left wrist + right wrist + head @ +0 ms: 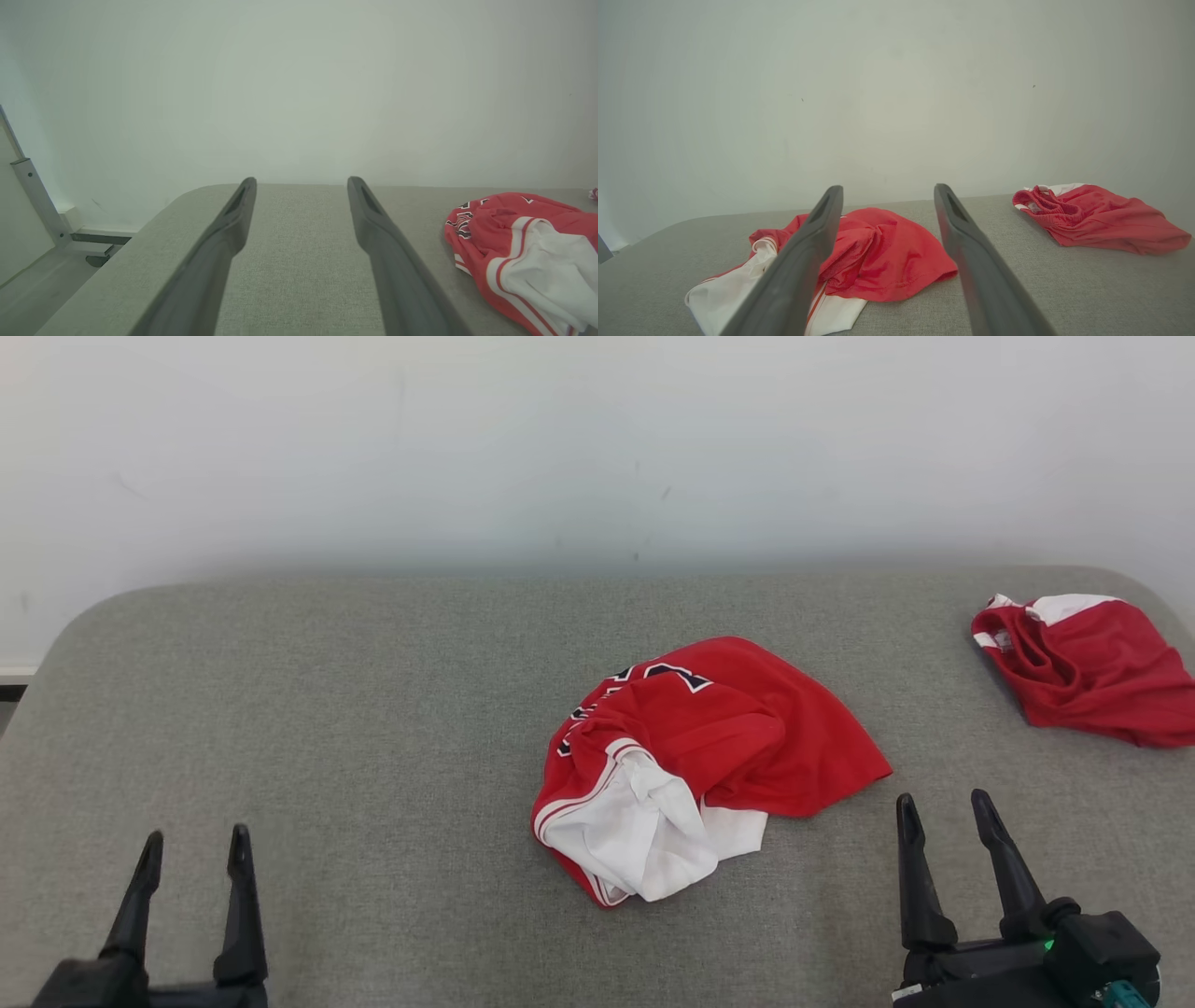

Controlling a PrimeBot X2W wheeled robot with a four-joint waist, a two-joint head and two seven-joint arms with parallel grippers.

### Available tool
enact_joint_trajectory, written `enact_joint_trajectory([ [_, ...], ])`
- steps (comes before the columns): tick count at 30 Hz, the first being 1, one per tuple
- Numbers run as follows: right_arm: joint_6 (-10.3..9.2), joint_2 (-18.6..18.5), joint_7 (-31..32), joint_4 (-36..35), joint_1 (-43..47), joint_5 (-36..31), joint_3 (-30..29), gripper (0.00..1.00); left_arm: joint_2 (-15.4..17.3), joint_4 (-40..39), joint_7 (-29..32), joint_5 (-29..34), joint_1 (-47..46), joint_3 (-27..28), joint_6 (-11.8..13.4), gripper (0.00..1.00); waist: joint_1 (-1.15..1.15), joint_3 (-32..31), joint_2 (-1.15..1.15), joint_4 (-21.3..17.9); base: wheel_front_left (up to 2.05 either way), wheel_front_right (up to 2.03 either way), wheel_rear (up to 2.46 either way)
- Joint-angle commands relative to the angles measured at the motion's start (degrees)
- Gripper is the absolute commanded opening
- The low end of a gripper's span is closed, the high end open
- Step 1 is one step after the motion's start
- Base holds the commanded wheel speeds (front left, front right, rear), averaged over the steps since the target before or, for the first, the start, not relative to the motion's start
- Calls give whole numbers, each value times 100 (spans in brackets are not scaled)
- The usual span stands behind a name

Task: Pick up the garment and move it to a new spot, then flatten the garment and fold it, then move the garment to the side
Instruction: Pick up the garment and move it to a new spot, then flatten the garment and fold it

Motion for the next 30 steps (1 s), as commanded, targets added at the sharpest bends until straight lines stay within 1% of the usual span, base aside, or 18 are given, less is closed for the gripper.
enact_joint_trajectory([
  [1, -14, 19, -2, 16, 42, 31, 16, 100, -45, -32, -17, 76, 109, 48, -11, 100, 0, -6, 0, -16, 0, 0, 0],
  [5, -14, 31, -2, 83, 69, 64, 42, 100, -307, -91, -18, 257, 377, 377, -42, 100, 0, -23, 0, -64, 0, 0, 0],
  [7, -14, 39, -2, 126, 99, 74, 38, 100, -420, -113, -18, 418, 499, 492, -107, 100, 0, -29, 0, -81, 0, 0, 0],
  [11, -14, 56, -2, 202, 147, 78, 81, 100, -595, -93, -18, 781, 658, 564, -221, 100, 0, -42, 0, -106, 0, 0, 0],
  [24, -14, 79, -2, 459, 305, 50, 249, 100, -995, 87, -19, 1238, 704, 760, -759, 100, 0, -116, 0, -64, 0, 0, 0],
  [28, -14, 86, -2, 537, 335, 40, 301, 100, -1086, 167, -19, 1370, 654, 776, -871, 100, 0, -122, 0, -55, 0, 0, 0],
  [30, -14, 88, -2, 550, 340, 38, 309, 100, -1109, 177, -19, 1397, 643, 786, -873, 100, 0, -122, 0, -53, 0, 0, 0],
])
